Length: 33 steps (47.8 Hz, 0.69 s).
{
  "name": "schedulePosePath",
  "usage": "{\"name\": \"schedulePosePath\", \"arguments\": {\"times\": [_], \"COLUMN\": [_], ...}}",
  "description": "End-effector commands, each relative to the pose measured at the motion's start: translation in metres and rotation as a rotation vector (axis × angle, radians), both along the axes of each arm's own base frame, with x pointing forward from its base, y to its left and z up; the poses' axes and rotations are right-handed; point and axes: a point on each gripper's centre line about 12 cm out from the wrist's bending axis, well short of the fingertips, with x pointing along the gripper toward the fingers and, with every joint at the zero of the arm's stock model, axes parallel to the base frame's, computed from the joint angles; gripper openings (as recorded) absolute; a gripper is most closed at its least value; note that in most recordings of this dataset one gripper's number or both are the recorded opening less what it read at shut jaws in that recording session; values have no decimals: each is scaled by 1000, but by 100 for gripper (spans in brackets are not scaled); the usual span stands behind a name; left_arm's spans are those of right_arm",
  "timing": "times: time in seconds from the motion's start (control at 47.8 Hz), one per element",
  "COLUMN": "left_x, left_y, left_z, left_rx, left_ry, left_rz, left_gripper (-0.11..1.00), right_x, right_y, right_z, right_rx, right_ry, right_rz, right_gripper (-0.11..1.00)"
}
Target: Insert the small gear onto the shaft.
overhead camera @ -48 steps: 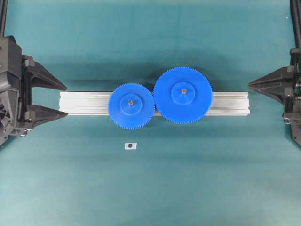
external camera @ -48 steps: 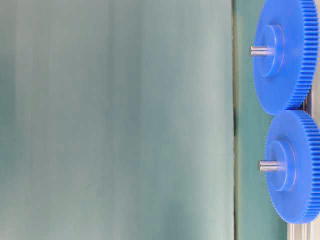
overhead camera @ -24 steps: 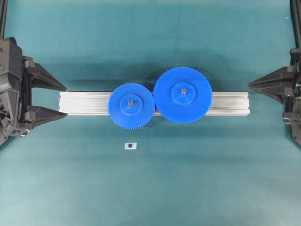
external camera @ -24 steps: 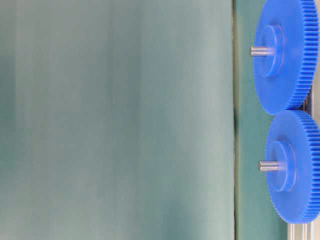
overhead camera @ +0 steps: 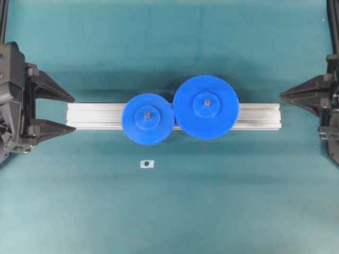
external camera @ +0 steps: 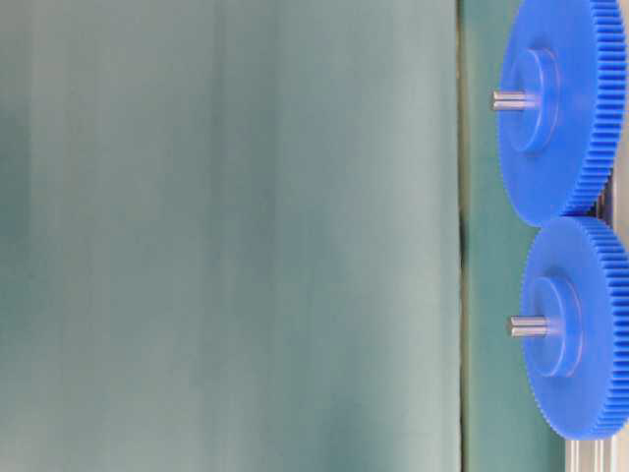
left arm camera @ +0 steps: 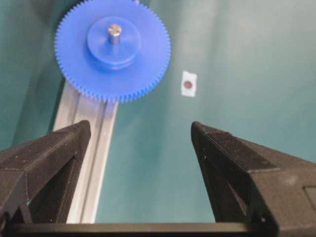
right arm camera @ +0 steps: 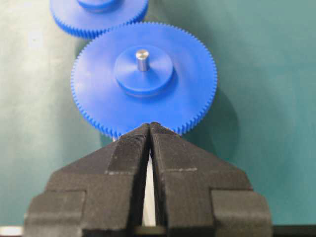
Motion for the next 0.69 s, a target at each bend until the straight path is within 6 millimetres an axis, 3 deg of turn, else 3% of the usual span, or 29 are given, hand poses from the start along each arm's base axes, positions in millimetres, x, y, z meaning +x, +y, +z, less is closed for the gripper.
{"name": "schedulePosePath", "arguments": {"times": [0.0, 0.67], "left_x": [2, 0], "left_y": [0, 0], "left_z": [3, -2], "left_rx": [3, 4], "left_ry": [-11, 0], "left_rz": [-2, -3], "left_gripper": [83, 83], "right_x": [3, 3], "right_y": [-1, -1], "right_z": [7, 10], "right_rx": [4, -4], "right_ry": [-23, -60], "right_rz": [-7, -8], "right_gripper": [11, 11]}}
